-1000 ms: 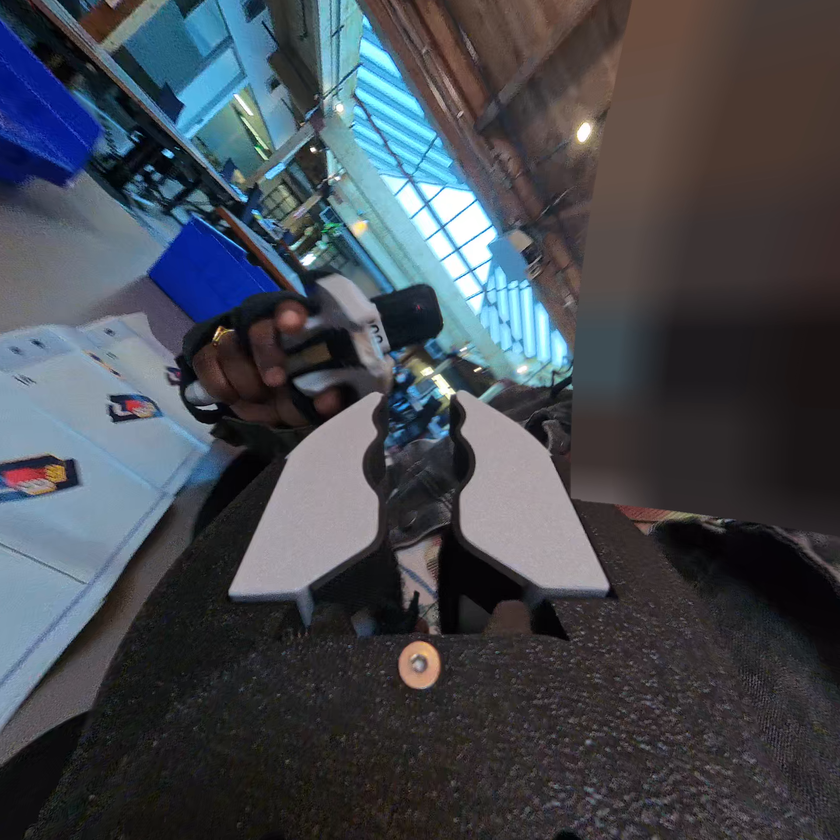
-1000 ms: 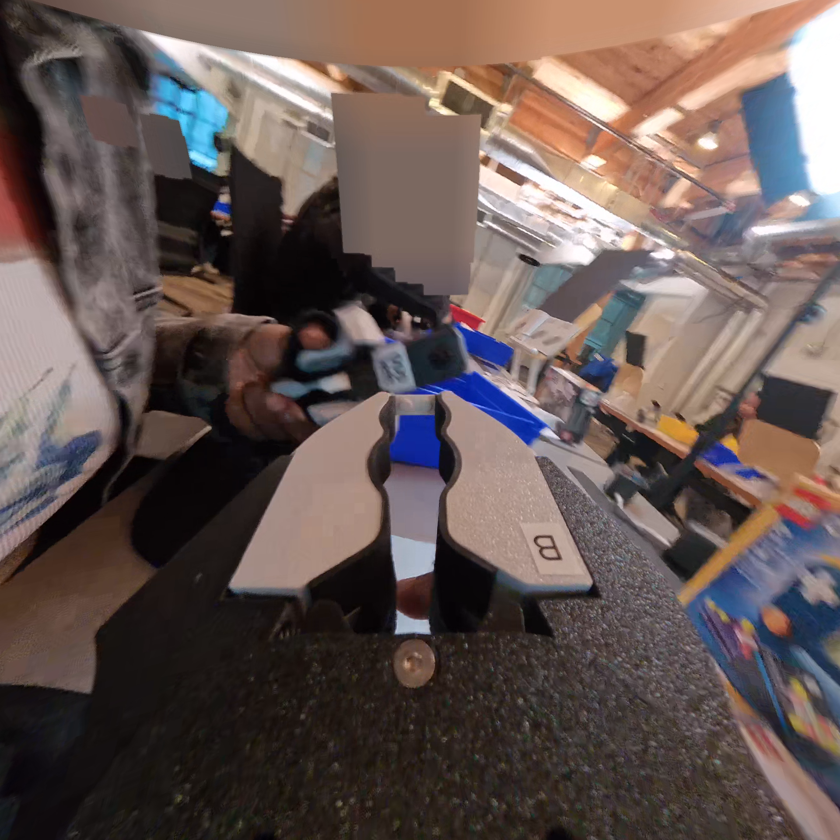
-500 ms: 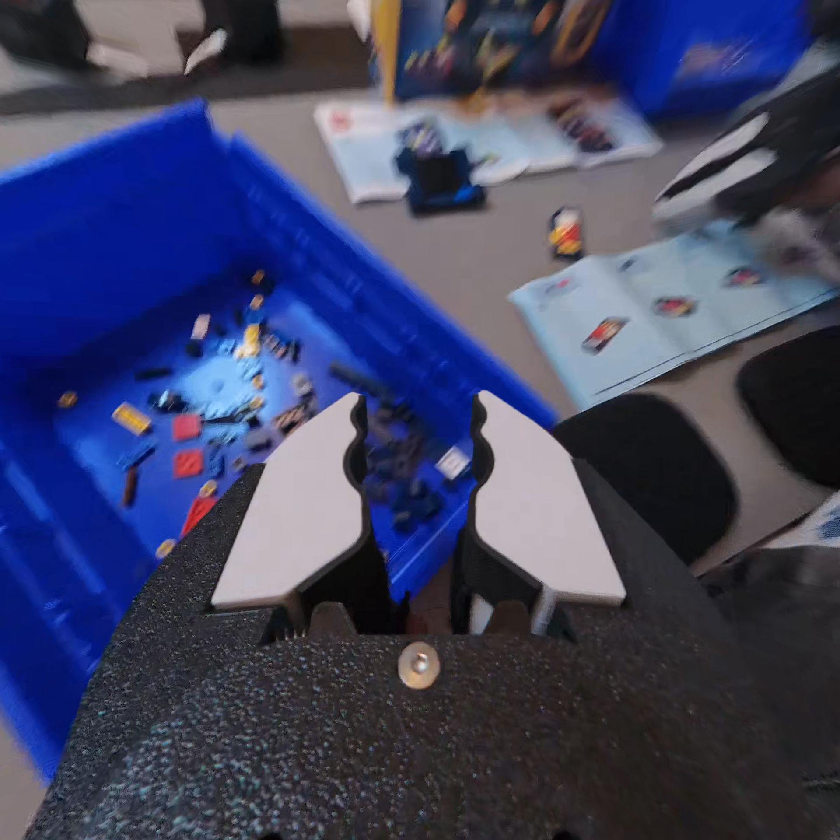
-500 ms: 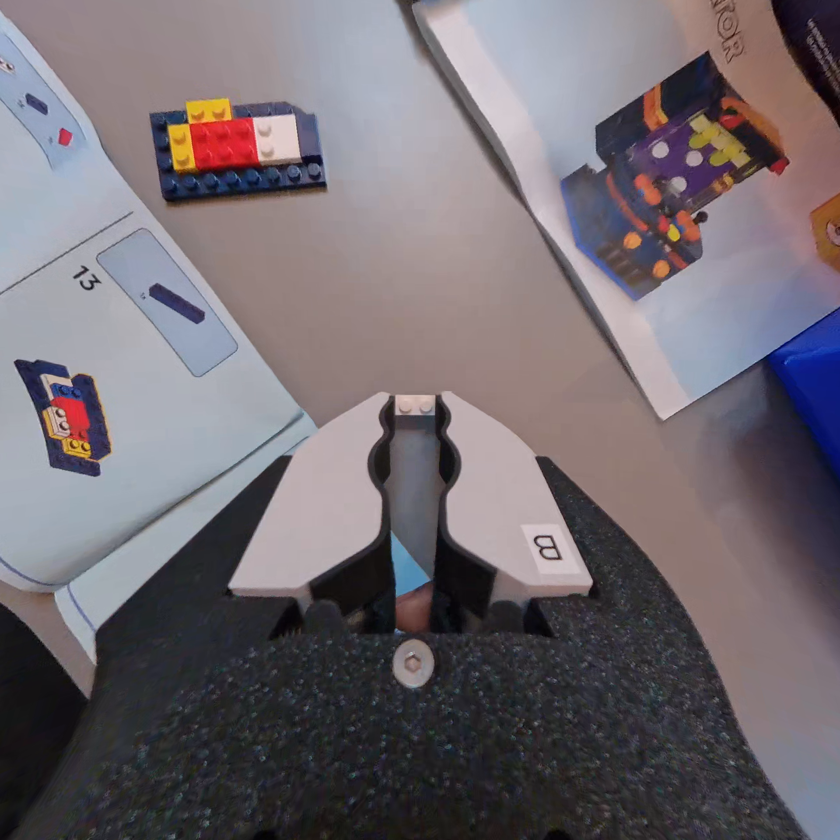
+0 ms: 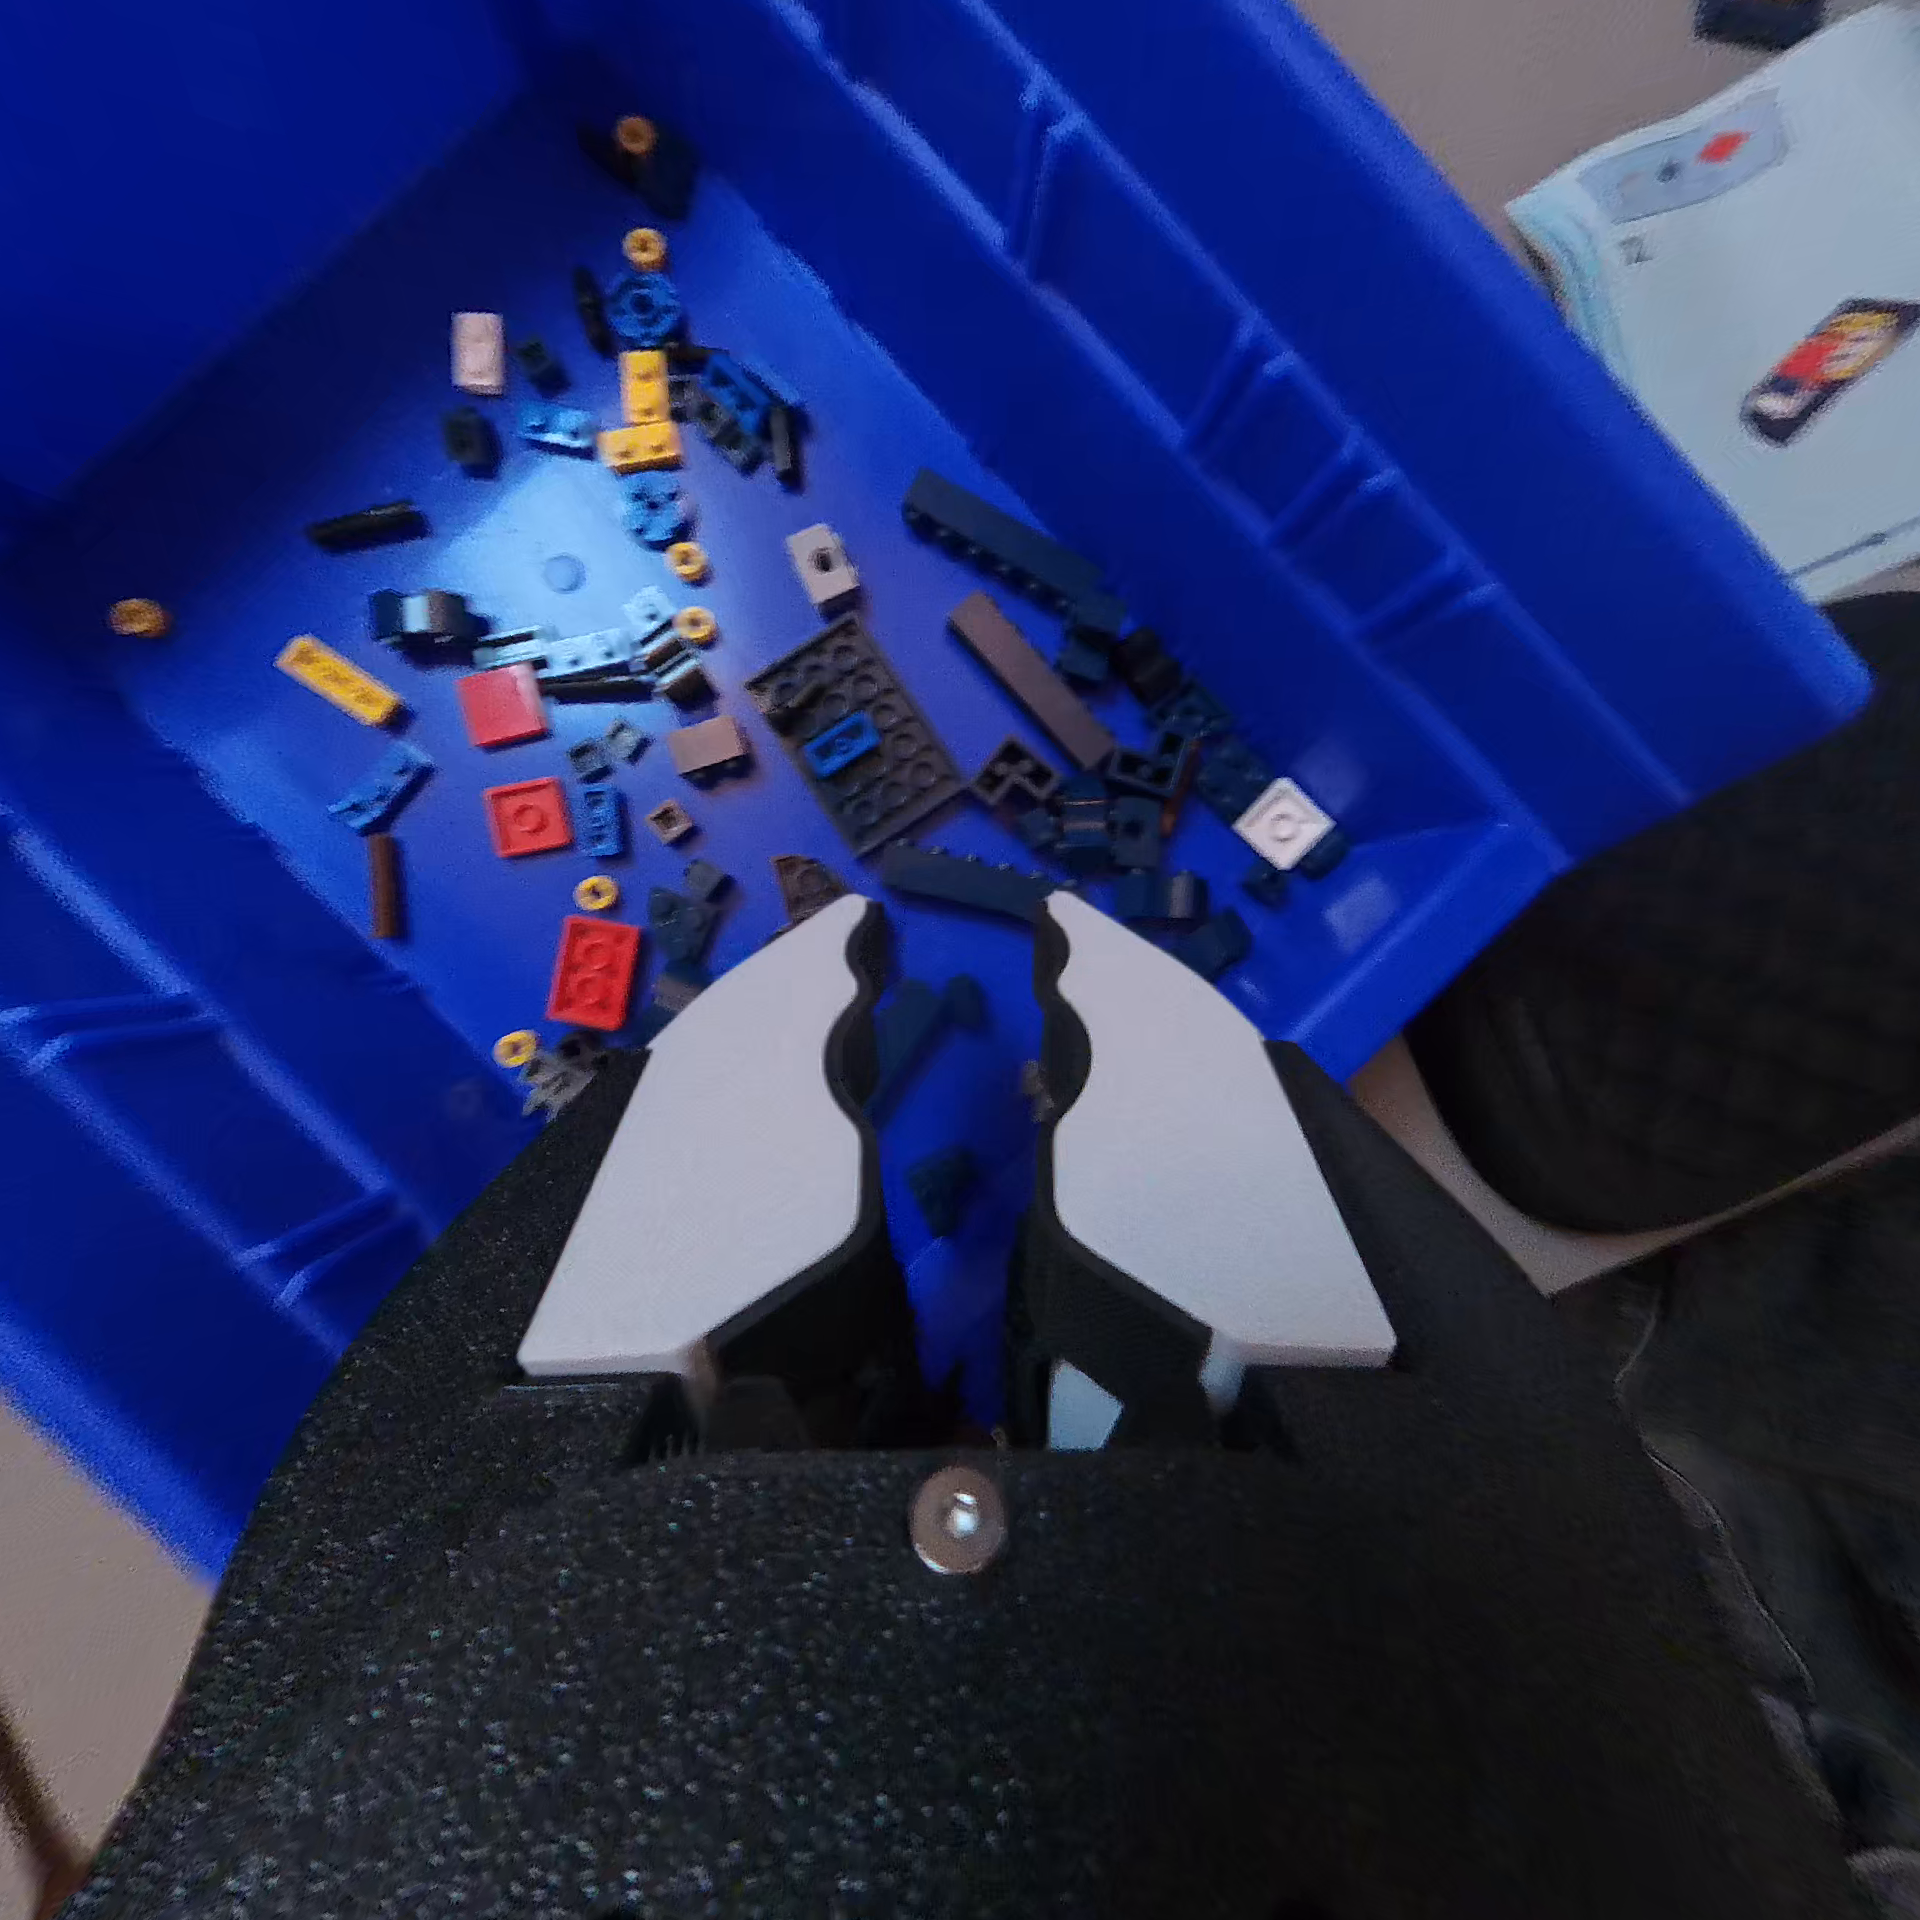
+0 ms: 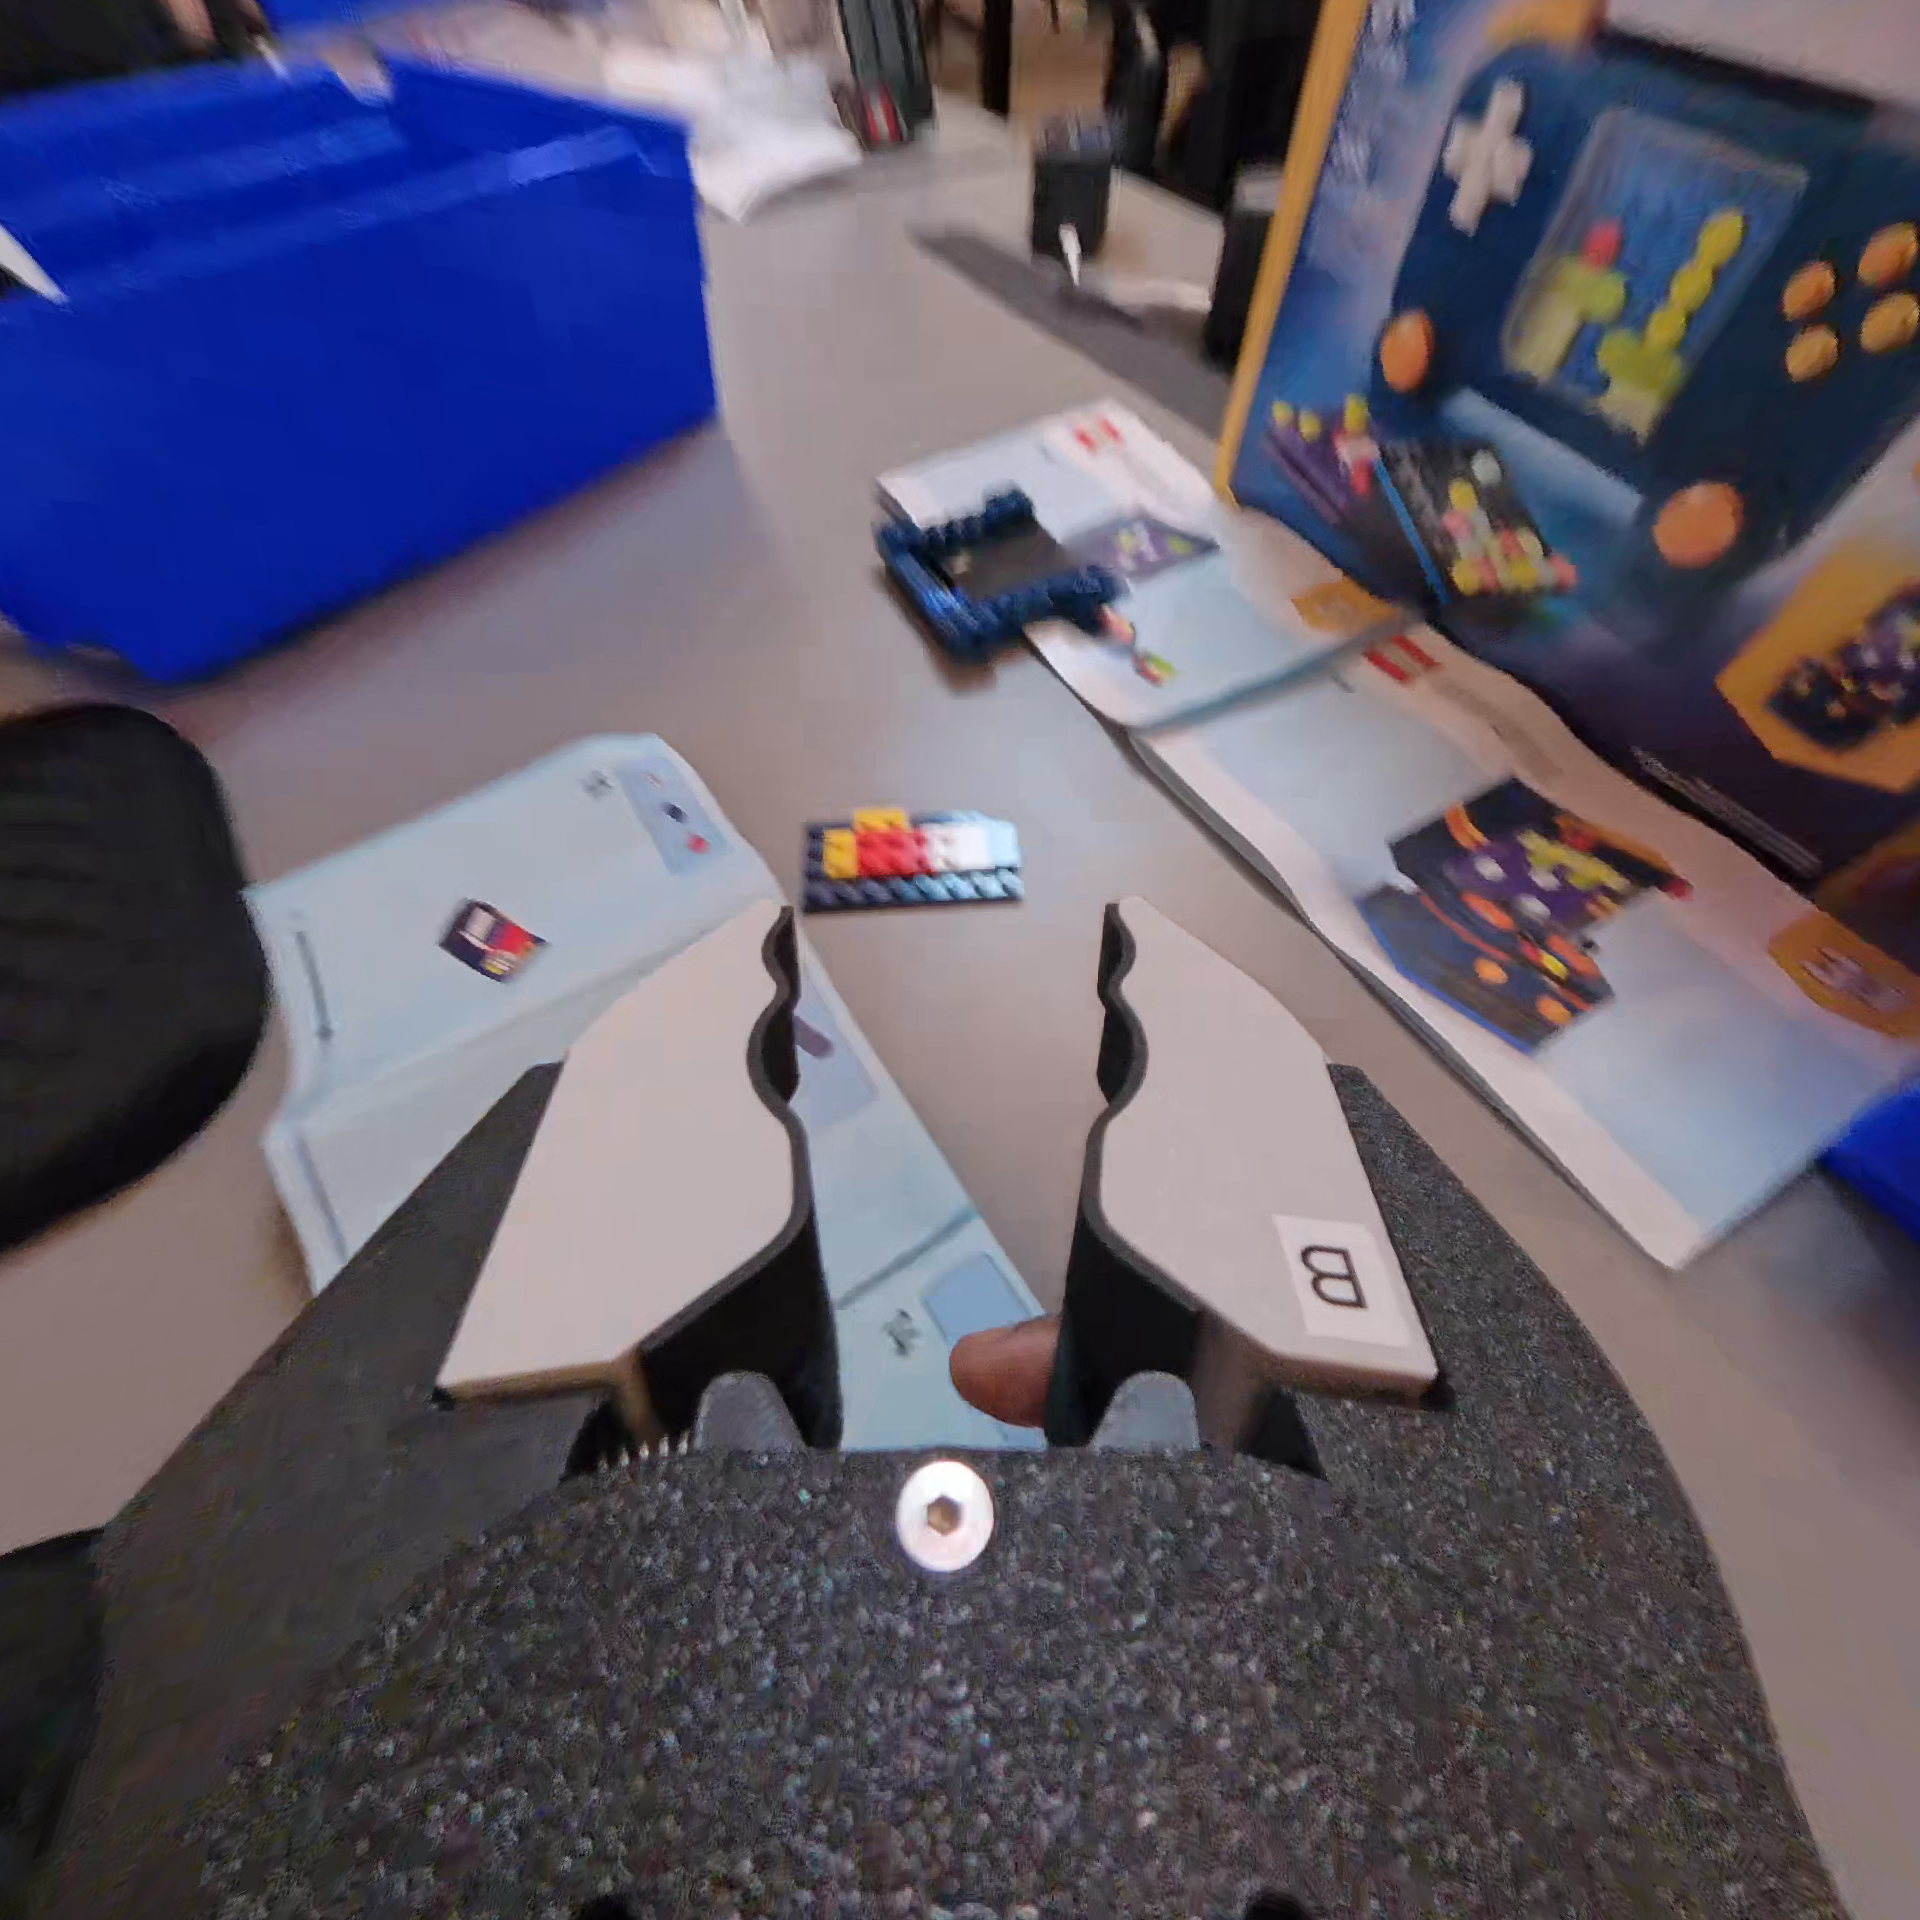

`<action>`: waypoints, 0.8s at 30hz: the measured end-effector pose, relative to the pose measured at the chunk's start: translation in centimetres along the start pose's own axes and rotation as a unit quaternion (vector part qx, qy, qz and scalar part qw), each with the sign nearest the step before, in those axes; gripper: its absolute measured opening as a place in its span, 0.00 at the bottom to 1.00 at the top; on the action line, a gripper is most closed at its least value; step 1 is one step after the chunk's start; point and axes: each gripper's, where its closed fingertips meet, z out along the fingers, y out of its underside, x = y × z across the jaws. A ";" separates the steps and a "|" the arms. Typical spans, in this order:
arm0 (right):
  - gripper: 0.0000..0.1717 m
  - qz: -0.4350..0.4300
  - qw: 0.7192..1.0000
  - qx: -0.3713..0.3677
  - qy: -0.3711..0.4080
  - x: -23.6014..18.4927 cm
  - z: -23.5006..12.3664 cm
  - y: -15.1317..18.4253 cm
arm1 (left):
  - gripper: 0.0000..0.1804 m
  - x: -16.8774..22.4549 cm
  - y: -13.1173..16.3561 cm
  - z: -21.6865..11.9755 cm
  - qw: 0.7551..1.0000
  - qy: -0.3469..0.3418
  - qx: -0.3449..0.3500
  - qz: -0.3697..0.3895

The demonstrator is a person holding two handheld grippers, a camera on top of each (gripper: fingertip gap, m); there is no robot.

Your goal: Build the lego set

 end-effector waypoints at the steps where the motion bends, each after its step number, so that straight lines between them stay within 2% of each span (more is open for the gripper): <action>1: 0.32 -0.004 1.000 0.029 -0.004 -0.5 -0.1 -0.3 | 0.16 -1.0 -0.1 -0.4 0.999 -0.034 0.002 -0.003; 4: 0.32 -0.040 0.995 0.091 0.009 -0.8 -0.8 -1.3 | 0.16 -3.1 -1.5 -3.0 0.992 -0.110 0.062 -0.014; 7: 0.29 -0.071 0.989 0.130 0.011 -1.0 -1.2 -2.2 | 0.17 -2.6 -2.4 -4.8 0.990 -0.097 0.103 -0.018; 10: 0.28 -0.085 0.988 0.131 0.000 -1.4 -0.9 -1.9 | 0.16 1.3 -0.2 -3.4 0.999 0.024 0.041 0.011; 12: 0.27 -0.096 0.988 0.124 -0.002 -1.4 -0.7 -1.6 | 0.19 4.6 2.6 -2.1 0.993 0.104 -0.027 0.048; 13: 0.27 -0.100 0.988 0.120 0.000 -1.3 -0.6 -1.4 | 0.20 5.4 4.1 -1.5 0.989 0.117 -0.064 0.062; 14: 0.27 -0.103 0.988 0.115 0.003 -1.3 -0.4 -1.3 | 0.27 6.0 5.1 -0.9 0.987 0.121 -0.081 0.072; 15: 0.27 -0.106 0.988 0.110 0.007 -1.1 -0.3 -1.1 | 0.26 6.4 5.4 -0.7 0.985 0.125 -0.078 0.085; 16: 0.26 -0.110 0.988 0.105 0.011 -1.0 -0.3 -0.9 | 0.22 7.5 5.6 -0.8 0.981 0.153 -0.078 0.094; 17: 0.26 -0.114 0.988 0.099 0.014 -0.9 -0.2 -0.8 | 0.24 9.0 5.9 -1.1 0.974 0.189 -0.082 0.094; 20: 0.26 -0.119 0.989 0.088 0.019 -0.6 0.0 -0.4 | 0.35 10.3 6.1 -1.1 0.973 0.181 -0.097 0.103; 24: 0.25 -0.121 0.989 0.083 0.022 -0.4 0.1 -0.1 | 0.38 11.5 5.9 -0.9 0.975 0.176 -0.102 0.094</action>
